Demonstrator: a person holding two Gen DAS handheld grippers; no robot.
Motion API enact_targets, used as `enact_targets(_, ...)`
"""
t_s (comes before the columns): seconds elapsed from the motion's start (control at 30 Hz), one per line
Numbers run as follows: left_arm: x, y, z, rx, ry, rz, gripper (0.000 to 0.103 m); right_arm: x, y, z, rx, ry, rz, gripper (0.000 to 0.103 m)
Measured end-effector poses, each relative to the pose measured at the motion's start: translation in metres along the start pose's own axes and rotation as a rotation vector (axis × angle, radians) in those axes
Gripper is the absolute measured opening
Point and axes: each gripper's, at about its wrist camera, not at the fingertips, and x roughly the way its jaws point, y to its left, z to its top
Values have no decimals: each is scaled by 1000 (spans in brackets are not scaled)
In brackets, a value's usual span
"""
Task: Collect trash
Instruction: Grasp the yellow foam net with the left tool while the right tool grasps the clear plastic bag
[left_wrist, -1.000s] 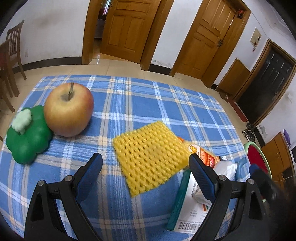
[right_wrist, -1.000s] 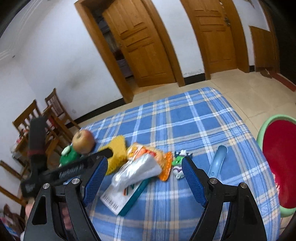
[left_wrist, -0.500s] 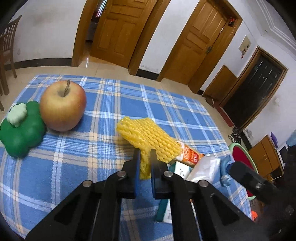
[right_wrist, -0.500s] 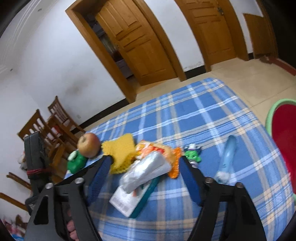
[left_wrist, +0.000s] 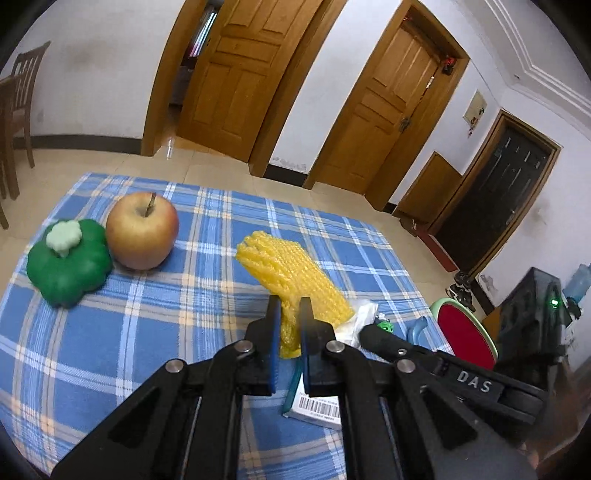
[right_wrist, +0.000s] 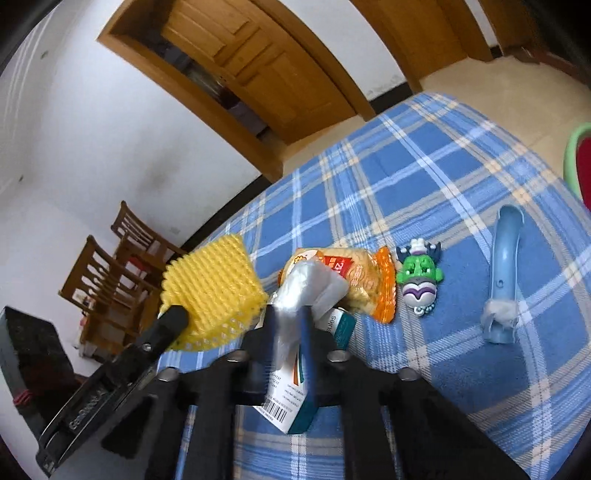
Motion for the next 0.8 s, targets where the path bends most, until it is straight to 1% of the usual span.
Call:
enact_targets(0.2,-2,4,-2,-11,-10,3,7,-5,10,-2,-37,-13,1,0)
enact_targets(0.23,-2,5,-2,-13,-9,4,7,-5,8,0,-31,-17,9,2)
enact_targets(0.27,-1,6,-2,-15,-2,2,7,-4,7,2,-17,-13,17,4)
enact_targets(0.43,6,6,-12,-17,36,-7,7,-3,-1,4,9,-24,0,6)
enact_targets(0.47,6,6,-14,-19,43,-9,7,-3,-2,5,19,-24,-1,13)
enact_targets(0.5,7,6,-15,-20,46,-10,7,-2,-5,5,35,-28,3,26)
enact_targets(0.53,7,6,-17,-19,48,-9,7,-2,-7,7,45,-33,10,33)
enact_targets(0.57,7,7,-17,-17,49,-7,7,-4,-9,7,62,-47,27,43)
enact_targets(0.6,7,6,-18,-15,50,-8,7,-5,-10,8,64,-53,32,45)
enact_targets(0.73,9,4,-20,-11,58,-24,7,2,-7,9,41,-39,10,45)
enact_targets(0.8,10,3,-21,-8,66,-26,7,8,-8,9,55,-31,15,45)
